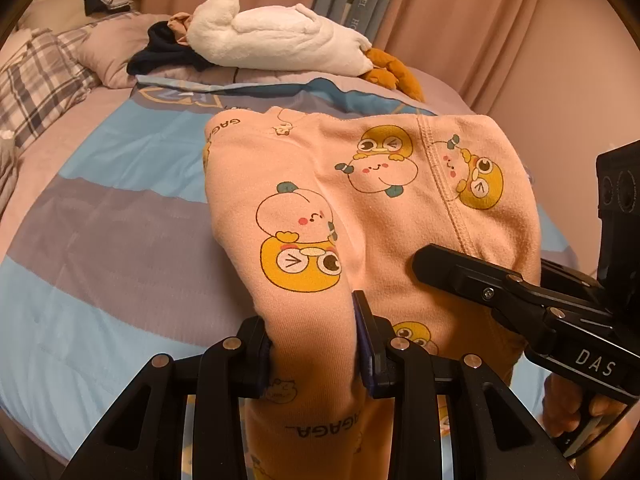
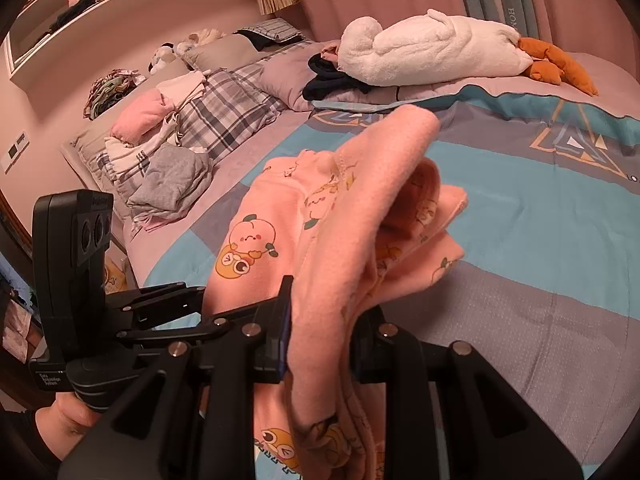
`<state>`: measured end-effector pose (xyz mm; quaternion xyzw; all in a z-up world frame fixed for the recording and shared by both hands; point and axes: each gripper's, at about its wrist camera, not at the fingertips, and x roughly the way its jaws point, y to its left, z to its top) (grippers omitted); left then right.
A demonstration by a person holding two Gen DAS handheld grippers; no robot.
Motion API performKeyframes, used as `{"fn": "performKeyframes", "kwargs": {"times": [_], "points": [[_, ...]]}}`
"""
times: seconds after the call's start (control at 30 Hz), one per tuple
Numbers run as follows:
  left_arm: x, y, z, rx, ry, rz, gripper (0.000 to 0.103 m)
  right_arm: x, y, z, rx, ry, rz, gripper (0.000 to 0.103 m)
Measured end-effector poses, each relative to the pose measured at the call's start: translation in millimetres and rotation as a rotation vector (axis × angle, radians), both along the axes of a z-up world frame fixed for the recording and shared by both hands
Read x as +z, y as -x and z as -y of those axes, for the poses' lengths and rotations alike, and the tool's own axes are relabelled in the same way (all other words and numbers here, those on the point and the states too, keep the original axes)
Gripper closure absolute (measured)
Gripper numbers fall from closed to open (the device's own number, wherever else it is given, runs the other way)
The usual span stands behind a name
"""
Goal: Fold small clothes
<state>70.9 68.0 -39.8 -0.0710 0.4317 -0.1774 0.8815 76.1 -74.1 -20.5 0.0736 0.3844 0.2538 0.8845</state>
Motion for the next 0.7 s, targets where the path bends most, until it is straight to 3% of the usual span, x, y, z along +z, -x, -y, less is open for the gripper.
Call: {"fn": "performKeyframes", "kwargs": {"times": [0.33, 0.7], "points": [[-6, -19, 9, -0.038, 0.010, -0.005, 0.070, -4, -19, 9, -0.037, 0.025, -0.005, 0.080], [-6, -33, 15, -0.052, -0.036, 0.006, 0.070, -10, -45, 17, -0.058, 0.005, -0.003, 0.080]]}}
